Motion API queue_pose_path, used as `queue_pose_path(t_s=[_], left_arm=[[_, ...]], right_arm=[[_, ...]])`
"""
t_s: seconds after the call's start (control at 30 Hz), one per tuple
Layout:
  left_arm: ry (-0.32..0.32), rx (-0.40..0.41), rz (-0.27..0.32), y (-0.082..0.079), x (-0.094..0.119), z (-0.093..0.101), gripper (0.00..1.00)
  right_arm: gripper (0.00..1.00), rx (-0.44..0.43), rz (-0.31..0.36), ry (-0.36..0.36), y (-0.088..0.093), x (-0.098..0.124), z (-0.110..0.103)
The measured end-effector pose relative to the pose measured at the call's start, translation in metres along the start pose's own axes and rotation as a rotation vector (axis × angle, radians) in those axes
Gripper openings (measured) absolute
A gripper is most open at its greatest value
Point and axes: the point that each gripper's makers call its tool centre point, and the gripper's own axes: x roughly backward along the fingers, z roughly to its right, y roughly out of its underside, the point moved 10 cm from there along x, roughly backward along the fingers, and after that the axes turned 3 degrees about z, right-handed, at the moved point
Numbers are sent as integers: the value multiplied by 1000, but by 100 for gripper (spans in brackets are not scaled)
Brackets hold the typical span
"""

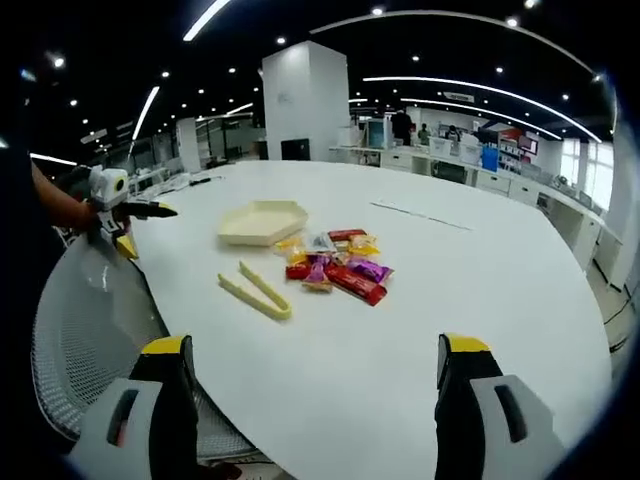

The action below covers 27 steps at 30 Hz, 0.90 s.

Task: Place the target food into the container with the food tongs after gripping and lifting it, then release it inside without dropping or visibly crushing the food.

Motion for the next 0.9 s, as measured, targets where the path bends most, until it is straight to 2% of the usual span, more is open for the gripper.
queue_pose_path(t_s=[0.2, 0.53, 0.9], left_arm=[[6, 3, 7, -1, 0, 1, 98], [17, 3, 7, -1, -1, 1, 98], [20, -6, -11, 1, -2, 2, 96]], right_arm=[[99, 3, -11, 23, 0, 2, 3], [100, 14, -19, 12, 1, 3, -4], [100, 41, -21, 15, -9, -1, -2]])
